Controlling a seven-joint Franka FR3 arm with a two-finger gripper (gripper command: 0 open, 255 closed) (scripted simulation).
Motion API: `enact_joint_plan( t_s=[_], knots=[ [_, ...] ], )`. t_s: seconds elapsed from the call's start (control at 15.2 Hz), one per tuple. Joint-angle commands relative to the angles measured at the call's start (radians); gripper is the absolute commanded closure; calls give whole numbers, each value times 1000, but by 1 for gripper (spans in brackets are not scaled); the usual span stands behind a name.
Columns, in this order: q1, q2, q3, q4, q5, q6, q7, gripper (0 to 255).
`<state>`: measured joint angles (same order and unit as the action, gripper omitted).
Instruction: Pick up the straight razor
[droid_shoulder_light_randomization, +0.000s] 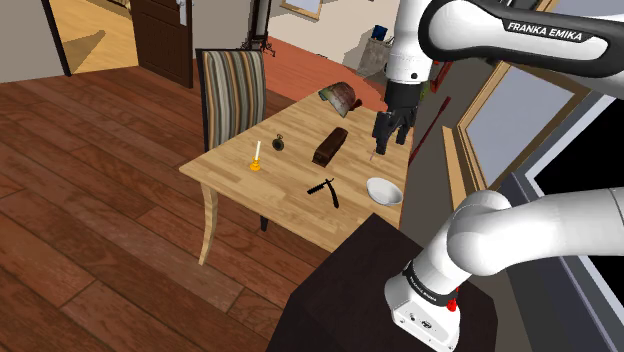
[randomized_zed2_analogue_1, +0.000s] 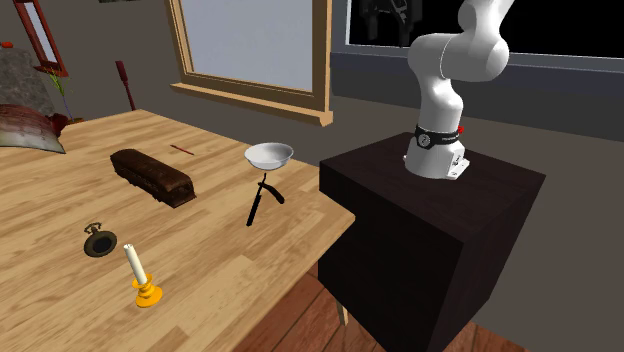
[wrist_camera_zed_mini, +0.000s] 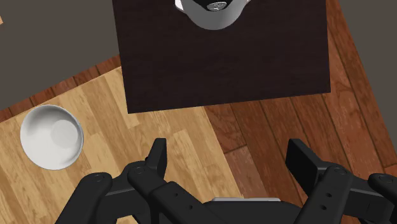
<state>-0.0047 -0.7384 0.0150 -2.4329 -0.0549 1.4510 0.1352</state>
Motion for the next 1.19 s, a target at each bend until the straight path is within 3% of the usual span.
enact_joint_plan(
  t_s=[0.0, 0.59, 1.12],
  knots=[
    [0, 0, 0, 0, 0, 0, 0, 0],
    [-33, 185, -100, -108, -109, 308, -131, 0],
    [-63, 449, -179, -101, -180, 584, -231, 0]
  ],
)
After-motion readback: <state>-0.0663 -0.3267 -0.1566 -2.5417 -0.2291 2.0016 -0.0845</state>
